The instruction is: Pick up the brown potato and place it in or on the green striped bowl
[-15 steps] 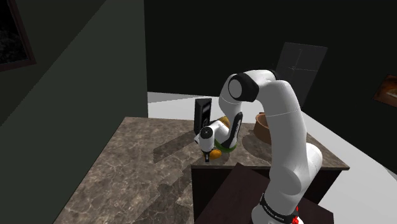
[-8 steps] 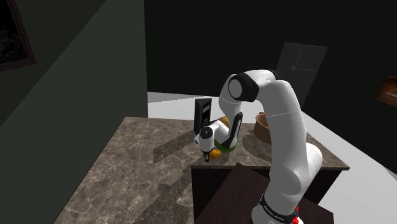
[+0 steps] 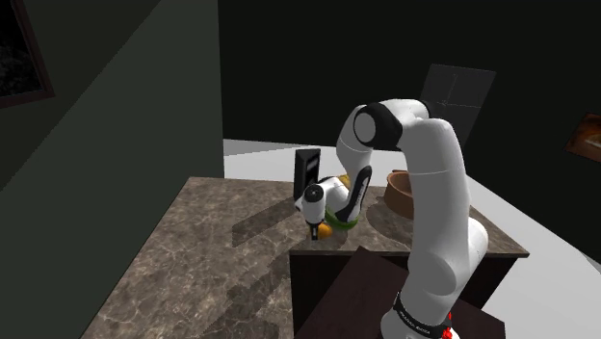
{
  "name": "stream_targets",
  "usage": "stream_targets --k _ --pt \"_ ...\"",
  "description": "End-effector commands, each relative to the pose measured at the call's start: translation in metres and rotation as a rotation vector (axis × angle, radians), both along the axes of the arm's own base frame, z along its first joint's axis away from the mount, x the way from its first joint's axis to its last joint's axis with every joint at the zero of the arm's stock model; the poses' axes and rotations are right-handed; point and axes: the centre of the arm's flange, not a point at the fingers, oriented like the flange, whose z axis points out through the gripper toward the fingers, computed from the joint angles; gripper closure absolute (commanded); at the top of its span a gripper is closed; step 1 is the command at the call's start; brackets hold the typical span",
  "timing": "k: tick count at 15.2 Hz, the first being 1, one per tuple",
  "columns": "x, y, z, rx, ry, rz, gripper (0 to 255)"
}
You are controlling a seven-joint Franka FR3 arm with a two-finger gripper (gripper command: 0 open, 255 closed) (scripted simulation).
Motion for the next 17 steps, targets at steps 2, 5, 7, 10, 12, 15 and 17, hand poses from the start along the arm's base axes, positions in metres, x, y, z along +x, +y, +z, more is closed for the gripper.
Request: stream_targets --k 2,5,7,10,12,15,17 --pt "0.000 0.001 0.017 0.000 0.000 0.000 255" --pt "0.000 0.001 0.032 0.000 0.000 0.000 255" --pt "0.000 0.001 0.043 0.000 0.000 0.000 255" --pt "0.000 0.001 0.059 0.000 0.000 0.000 255" --pt "0.000 0.001 0.069 0.000 0.000 0.000 255" --pt "0.000 0.001 0.085 0.000 0.000 0.000 255" --pt "0.000 0.001 0.096 0.000 0.000 0.000 255"
